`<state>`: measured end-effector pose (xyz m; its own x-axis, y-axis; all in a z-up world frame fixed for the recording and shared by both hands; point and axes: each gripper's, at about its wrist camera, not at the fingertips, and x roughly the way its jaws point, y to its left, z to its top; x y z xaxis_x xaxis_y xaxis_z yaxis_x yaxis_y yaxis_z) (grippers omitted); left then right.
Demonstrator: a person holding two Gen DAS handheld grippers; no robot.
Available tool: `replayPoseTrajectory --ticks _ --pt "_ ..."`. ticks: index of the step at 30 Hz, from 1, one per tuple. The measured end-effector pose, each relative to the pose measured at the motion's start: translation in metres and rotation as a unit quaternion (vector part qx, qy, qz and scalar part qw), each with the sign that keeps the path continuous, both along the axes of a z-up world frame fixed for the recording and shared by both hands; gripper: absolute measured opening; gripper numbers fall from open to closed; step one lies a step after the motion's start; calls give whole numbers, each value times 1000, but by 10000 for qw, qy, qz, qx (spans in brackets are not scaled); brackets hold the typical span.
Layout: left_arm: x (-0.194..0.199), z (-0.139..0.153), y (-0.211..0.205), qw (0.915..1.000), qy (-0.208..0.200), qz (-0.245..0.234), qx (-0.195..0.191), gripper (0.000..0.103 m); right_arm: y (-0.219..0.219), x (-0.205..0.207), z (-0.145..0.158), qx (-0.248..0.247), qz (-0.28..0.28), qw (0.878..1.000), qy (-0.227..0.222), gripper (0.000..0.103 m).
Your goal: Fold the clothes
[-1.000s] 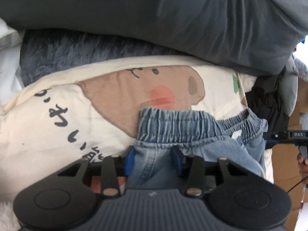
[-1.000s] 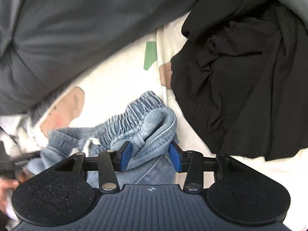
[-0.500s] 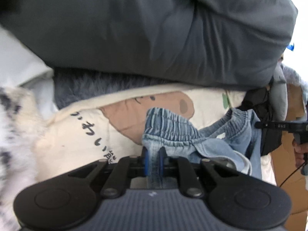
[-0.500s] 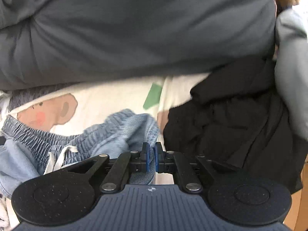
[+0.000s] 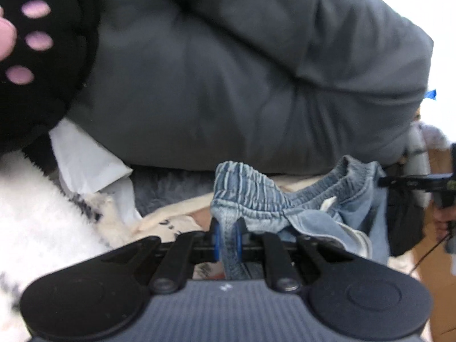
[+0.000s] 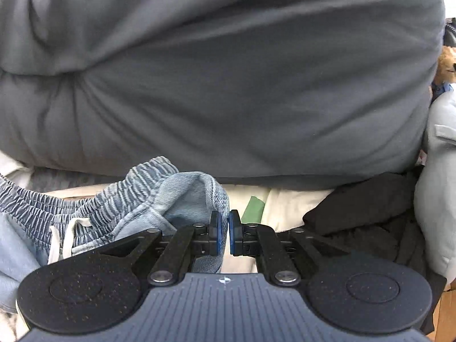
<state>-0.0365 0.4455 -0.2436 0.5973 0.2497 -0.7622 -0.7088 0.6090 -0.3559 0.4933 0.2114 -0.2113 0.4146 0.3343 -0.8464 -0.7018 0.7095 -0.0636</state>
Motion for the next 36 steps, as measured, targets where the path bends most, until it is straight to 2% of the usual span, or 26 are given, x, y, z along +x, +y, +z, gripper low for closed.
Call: replayPoseTrajectory --ticks 4,9,12,17,19,21,23,25,27,29,31,36 --pt "21 -34 17 9996 248 77 -112 11 14 13 -23 -317 -126 9994 -37 3" --pt "44 -65 30 9978 664 49 6 11 21 26 -46 -635 -268 9976 -81 3" --pt "49 -82 39 9963 843 147 -109 10 26 34 -56 -797 -275 9964 -125 1" --pt "48 -84 38 9959 888 145 -81 10 33 42 -64 -917 -302 9952 -151 1" --pt "48 -91 40 9956 882 158 -259 10 33 44 -70 -908 -381 9951 -62 2" --pt "46 -95 44 9950 805 260 -523 11 29 45 -76 -806 -561 9949 226 4" --pt "43 -90 46 9939 757 345 -720 13 27 40 -71 -669 -625 9955 248 6" --pt "40 -80 42 9937 725 418 -746 15 24 30 -59 -521 -618 9966 142 11" --pt "33 -69 35 9940 594 514 -761 27 22 14 -44 -380 -530 9979 52 15" --pt "25 -59 29 9940 390 599 -826 34 19 -5 -27 -187 -449 9988 -70 29" --pt "23 -53 24 9932 293 633 -930 42 17 -21 -15 -50 -433 9990 -85 34" --pt "14 -51 9 9867 309 1001 -1242 46 26 -43 -9 165 -783 9960 404 35"
